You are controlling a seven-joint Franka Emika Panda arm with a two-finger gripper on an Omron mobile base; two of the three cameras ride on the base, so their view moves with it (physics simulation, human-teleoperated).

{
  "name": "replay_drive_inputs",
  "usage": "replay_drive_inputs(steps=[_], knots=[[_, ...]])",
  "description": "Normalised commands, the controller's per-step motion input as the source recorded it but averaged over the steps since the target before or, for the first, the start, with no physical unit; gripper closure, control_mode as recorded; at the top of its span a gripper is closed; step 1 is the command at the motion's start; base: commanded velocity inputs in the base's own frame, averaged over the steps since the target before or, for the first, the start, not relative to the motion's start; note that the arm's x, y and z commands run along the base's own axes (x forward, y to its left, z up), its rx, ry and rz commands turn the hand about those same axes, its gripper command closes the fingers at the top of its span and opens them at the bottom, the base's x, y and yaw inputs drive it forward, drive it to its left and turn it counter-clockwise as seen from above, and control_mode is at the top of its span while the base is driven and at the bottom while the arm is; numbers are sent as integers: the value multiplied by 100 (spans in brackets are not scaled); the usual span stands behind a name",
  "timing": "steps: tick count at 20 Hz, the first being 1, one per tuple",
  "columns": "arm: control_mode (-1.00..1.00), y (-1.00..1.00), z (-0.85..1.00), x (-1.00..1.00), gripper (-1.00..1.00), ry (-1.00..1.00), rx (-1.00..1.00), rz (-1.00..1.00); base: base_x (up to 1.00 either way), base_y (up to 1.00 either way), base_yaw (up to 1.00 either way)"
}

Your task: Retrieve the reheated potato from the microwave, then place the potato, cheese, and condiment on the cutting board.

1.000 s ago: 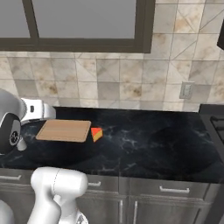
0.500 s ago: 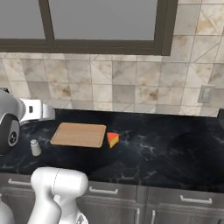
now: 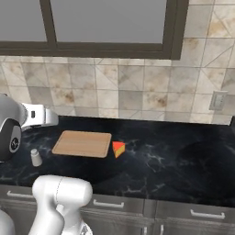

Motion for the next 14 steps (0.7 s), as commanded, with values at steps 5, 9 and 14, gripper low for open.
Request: replay_drive_inputs(steps=[5, 9, 14], knots=[[100, 0, 0, 0, 100, 0, 0, 0, 30, 8, 5], [100, 0, 0, 0, 100, 0, 0, 0, 0, 0, 0], [100, 0, 0, 0, 100, 0, 0, 0, 0, 0, 0]])
